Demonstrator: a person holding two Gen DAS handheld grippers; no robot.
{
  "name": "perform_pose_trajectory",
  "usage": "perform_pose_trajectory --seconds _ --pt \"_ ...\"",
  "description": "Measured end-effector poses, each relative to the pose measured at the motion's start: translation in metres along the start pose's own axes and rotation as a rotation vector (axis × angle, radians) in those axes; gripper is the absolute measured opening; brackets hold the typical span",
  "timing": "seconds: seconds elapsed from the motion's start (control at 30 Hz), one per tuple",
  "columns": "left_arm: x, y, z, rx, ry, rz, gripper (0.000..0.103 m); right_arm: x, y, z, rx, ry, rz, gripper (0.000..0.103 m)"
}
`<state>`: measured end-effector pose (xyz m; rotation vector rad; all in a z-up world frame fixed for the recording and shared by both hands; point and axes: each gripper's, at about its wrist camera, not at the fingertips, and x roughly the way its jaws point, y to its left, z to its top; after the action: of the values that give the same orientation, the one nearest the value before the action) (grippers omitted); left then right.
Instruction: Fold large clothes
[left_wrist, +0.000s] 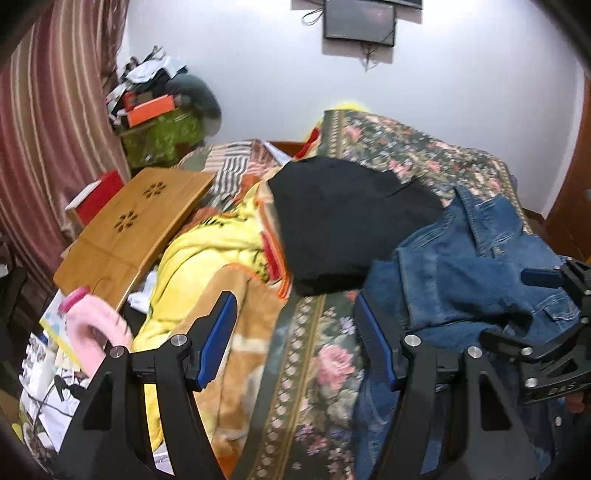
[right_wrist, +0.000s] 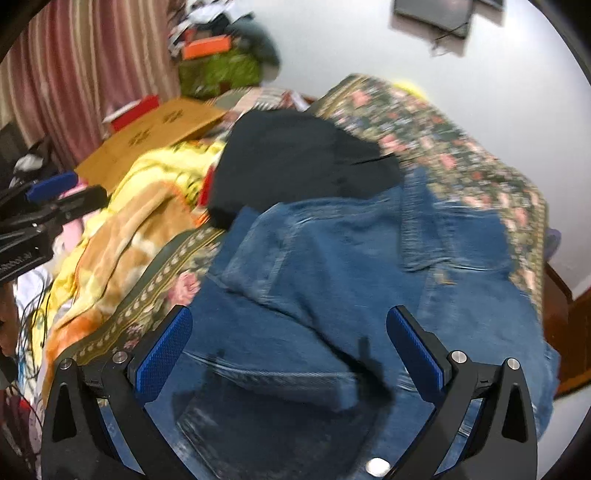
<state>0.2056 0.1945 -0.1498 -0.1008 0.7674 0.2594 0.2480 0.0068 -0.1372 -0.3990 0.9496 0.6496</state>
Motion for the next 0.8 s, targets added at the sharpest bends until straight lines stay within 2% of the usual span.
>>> perform_pose_trajectory --seconds 0.07,0.23,0.37,0.47,0.57,0.63,0.8 --pt "0.007 0.005 -0.005 -0.013 0.022 0.003 0.065 0.017 0.009 0.003 -0.019 0.045 0.008 0.099" --pt "0.027 0.012 -0.020 -0.024 0.079 0.005 0.065 0.054 0.020 0.007 -0.040 0.152 0.043 0.082" --pt "0.042 0.011 -0.030 -0.030 0.119 -0.007 0.065 0.076 0.020 0.010 -0.029 0.204 0.023 0.068" --pt "0.050 0.009 -0.037 -0.030 0.146 -0.016 0.065 0.081 0.014 0.011 -0.007 0.202 0.016 0.055" --pt "0.057 0.005 -0.043 -0.019 0.174 -0.031 0.065 0.075 0.009 0.011 0.016 0.177 0.060 0.040" --pt "0.060 0.001 -0.047 -0.006 0.185 -0.030 0.065 0.070 0.007 0.012 0.015 0.164 0.046 0.023" --pt "0.059 -0.007 -0.047 0.004 0.193 -0.045 0.065 0.042 -0.011 0.017 0.075 0.106 0.089 0.016"
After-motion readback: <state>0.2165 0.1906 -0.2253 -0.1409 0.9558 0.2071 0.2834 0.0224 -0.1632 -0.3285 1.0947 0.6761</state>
